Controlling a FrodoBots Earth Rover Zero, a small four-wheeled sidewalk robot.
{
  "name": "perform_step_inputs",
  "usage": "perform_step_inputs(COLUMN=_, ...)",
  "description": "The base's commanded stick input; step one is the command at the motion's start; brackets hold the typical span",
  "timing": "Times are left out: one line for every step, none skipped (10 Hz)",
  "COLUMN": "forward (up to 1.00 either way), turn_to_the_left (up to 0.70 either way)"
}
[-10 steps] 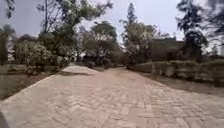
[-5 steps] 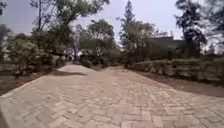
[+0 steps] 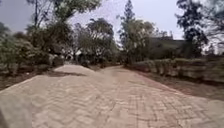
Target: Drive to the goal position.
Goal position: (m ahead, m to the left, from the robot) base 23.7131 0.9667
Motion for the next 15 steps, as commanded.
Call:
perform_step_inputs(forward=0.7, turn_to_the_left=0.0)
perform_step_inputs(forward=0.7, turn_to_the_left=0.0)
perform_step_inputs(forward=0.7, turn_to_the_left=0.0)
perform_step_inputs(forward=0.7, turn_to_the_left=0.0)
perform_step_inputs(forward=0.7, turn_to_the_left=0.0)
perform_step_inputs(forward=0.7, turn_to_the_left=0.0)
perform_step_inputs(forward=0.7, turn_to_the_left=0.0)
perform_step_inputs(forward=0.7, turn_to_the_left=0.0)
perform_step_inputs(forward=0.7, turn_to_the_left=0.0)
perform_step_inputs(forward=0.7, turn_to_the_left=0.0)
perform_step_inputs(forward=0.7, turn_to_the_left=0.0)
perform_step_inputs(forward=0.7, turn_to_the_left=0.0)
perform_step_inputs(forward=0.7, turn_to_the_left=0.0)
perform_step_inputs(forward=0.7, turn_to_the_left=0.0)
perform_step_inputs(forward=0.7, turn_to_the_left=0.0)
